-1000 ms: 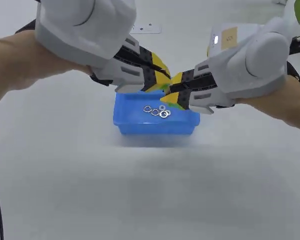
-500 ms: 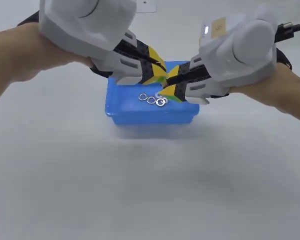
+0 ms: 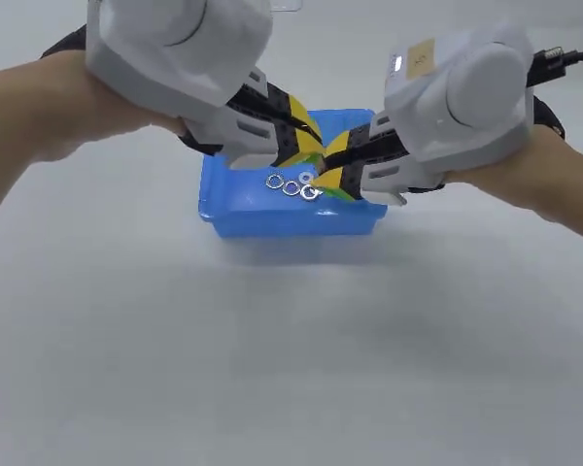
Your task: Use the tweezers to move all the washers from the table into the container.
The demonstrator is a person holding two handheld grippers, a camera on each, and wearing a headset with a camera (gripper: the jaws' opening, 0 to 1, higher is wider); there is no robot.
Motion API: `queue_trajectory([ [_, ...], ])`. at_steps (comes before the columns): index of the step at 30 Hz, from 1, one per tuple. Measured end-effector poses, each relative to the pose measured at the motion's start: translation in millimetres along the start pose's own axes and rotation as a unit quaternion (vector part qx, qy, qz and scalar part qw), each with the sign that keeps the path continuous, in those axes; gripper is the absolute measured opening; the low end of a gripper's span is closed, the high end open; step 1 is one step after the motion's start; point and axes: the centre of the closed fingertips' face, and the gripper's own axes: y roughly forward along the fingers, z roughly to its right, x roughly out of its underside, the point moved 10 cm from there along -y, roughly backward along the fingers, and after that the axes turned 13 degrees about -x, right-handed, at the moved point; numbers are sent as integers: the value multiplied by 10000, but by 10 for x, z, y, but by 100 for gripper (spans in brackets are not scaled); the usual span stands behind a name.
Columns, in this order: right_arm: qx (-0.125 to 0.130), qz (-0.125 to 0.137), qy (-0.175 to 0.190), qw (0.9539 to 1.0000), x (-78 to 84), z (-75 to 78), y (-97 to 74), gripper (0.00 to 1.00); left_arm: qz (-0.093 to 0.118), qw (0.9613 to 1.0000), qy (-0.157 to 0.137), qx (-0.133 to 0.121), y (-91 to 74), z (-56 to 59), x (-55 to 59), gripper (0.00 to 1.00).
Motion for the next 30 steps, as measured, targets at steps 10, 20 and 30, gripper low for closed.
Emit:
queue_trajectory([
  [10,-25,27,-22,10000,-49,-25,-18,11,35,10000,42,26,-32,18,-45,7],
  [20,5,75,-63,10000,-104,-92,-86,12,85,9999,123,-10,-100,47,-118,6],
  [30,73,176,-253,9995,-220,-177,-228,11,151,9995,263,-118,-280,56,-203,6],
])
